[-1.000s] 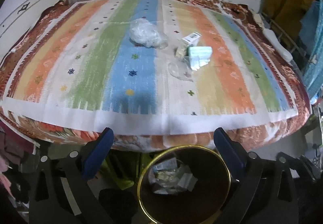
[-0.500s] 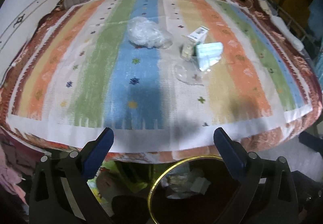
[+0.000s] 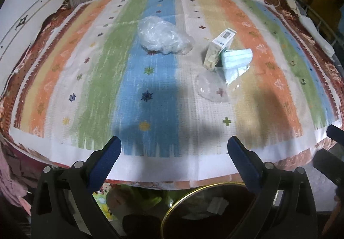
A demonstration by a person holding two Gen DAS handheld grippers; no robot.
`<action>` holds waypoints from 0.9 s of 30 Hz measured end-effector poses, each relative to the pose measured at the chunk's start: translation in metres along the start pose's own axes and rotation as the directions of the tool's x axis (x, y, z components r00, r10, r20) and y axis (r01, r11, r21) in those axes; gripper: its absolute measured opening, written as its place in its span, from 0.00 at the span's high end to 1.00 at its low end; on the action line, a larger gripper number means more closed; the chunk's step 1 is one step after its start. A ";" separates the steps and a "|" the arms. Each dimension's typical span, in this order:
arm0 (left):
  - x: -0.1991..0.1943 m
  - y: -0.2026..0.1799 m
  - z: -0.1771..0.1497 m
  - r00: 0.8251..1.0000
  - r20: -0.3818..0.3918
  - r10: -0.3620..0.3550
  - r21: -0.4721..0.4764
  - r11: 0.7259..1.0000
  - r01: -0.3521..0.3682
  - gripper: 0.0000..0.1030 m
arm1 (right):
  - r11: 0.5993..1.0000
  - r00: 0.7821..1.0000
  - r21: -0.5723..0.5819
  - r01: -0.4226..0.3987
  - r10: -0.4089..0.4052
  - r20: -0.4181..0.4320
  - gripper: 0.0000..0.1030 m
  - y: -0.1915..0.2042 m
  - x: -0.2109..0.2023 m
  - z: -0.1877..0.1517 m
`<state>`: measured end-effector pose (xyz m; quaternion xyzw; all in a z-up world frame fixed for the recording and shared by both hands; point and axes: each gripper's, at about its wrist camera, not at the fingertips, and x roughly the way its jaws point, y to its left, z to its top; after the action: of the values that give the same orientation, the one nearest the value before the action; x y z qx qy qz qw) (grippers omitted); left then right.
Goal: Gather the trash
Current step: 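Move both open tools back over the clear container and blue mask, then grasp the clear plastic container with left tool while right tool grasps blue mask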
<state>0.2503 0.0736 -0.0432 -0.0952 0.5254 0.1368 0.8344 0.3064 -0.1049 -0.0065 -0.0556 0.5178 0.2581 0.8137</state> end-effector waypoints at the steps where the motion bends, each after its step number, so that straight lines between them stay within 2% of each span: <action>1: -0.001 -0.001 0.002 1.000 0.007 -0.001 0.006 1.000 0.001 0.06 | 1.000 1.000 0.006 0.003 -0.003 0.000 0.09 -0.001 0.004 0.004; 6: 0.004 -0.011 0.006 0.999 0.047 0.008 0.036 0.999 -0.009 0.06 | 1.000 0.999 0.019 0.010 -0.011 0.031 0.09 -0.005 0.015 0.021; 10: 0.021 -0.017 0.005 0.995 0.058 0.084 0.026 0.996 -0.085 0.06 | 0.997 0.995 0.000 0.081 -0.081 0.057 0.09 -0.008 0.028 0.034; 15: 0.030 -0.012 0.010 0.999 0.047 -0.011 -0.078 0.997 0.014 0.06 | 0.997 0.998 0.081 0.020 -0.024 0.055 0.09 -0.021 0.042 0.052; 18: 0.040 -0.022 0.010 0.999 0.049 -0.004 -0.051 0.999 0.007 0.06 | 0.994 0.997 0.103 0.018 -0.026 0.073 0.09 -0.026 0.051 0.062; 23: 0.044 -0.034 0.015 0.993 0.116 0.031 -0.013 0.999 -0.030 0.06 | 0.979 0.997 0.202 -0.024 0.009 0.075 0.09 -0.043 0.068 0.073; 27: 0.047 -0.033 0.022 0.989 0.147 0.005 -0.039 0.999 0.000 0.06 | 0.962 0.996 0.268 -0.045 0.024 0.083 0.09 -0.052 0.082 0.082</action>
<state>0.2993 0.0548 -0.0753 -0.1002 0.4599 0.1546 0.8686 0.4254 -0.0905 -0.0492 0.0751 0.5164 0.2013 0.8290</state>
